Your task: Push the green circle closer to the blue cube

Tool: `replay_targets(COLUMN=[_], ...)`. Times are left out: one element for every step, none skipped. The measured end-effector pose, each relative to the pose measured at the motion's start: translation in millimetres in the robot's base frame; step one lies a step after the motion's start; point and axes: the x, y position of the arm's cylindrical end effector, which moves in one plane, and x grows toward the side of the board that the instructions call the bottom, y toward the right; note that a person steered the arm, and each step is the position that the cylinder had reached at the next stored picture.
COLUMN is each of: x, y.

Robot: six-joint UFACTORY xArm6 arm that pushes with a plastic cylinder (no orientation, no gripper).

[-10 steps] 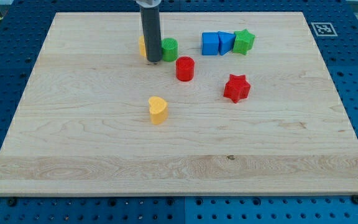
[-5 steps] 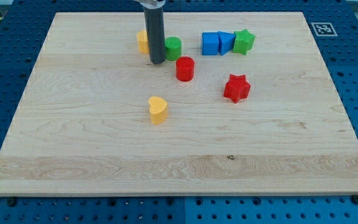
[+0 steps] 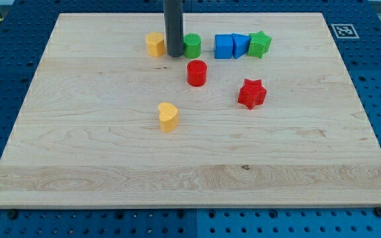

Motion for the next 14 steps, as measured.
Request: replay_targets(x=[-5.0, -5.7, -13.9, -14.0, -14.0, -14.0, -12.1, -12.1, -12.1, -12.1, -12.1, -12.1, -12.1, -12.1], y=[0.0, 0.0, 0.0, 0.0, 2.5, 2.5, 2.5, 2.7, 4.5, 9.9, 11.8, 13.9, 15.6, 17.4])
